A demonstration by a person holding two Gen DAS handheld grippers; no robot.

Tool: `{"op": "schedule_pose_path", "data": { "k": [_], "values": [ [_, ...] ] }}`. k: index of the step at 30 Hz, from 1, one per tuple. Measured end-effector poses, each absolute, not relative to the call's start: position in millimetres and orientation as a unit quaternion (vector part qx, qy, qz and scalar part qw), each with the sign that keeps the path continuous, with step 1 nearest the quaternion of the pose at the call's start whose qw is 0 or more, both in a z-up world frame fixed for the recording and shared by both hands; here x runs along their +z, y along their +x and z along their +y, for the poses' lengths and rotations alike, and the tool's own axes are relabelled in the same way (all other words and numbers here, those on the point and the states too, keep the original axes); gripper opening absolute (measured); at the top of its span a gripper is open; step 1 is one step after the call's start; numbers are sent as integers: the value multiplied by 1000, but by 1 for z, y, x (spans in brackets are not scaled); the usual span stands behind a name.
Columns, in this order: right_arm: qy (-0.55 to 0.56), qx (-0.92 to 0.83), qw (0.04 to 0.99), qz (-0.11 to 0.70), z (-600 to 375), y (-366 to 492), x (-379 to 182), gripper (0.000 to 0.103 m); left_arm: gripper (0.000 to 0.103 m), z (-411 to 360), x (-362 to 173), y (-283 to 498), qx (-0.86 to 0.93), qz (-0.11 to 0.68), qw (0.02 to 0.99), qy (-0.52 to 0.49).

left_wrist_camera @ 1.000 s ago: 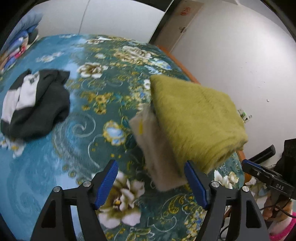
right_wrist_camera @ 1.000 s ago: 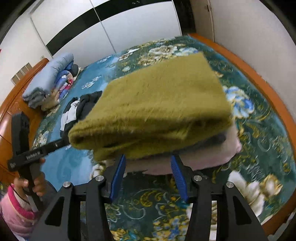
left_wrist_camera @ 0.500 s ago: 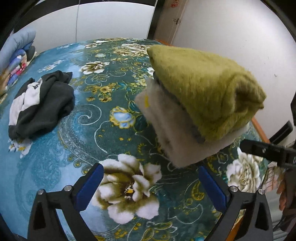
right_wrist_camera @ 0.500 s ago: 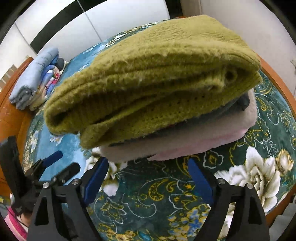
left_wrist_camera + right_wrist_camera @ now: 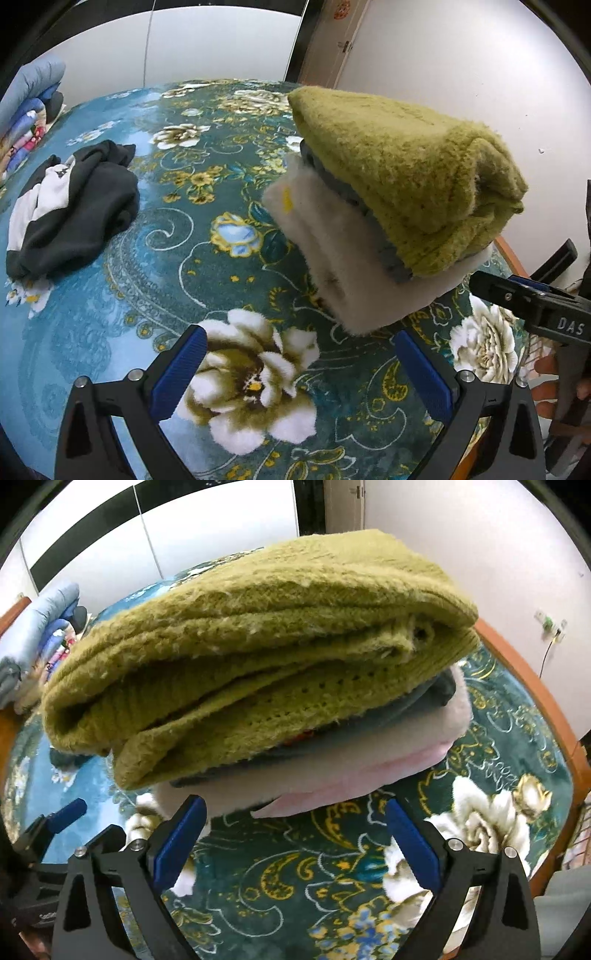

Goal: Fold clothes
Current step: 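Release the sweater with both grippers and pull them back from the stack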

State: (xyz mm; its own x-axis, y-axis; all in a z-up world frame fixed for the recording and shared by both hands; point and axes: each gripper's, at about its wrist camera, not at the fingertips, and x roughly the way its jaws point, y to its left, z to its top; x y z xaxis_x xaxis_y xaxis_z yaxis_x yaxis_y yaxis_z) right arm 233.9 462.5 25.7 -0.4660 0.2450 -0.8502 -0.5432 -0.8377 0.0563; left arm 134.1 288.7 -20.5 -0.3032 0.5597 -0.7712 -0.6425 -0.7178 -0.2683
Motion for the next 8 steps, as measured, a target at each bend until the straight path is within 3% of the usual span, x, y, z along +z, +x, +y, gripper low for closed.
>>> {"op": "schedule_pose_path", "data": {
  "k": [8],
  "values": [
    [-454,845,254,123,447,233,24,98,103,282,-22,130,801,17,388,-456]
  ]
}}
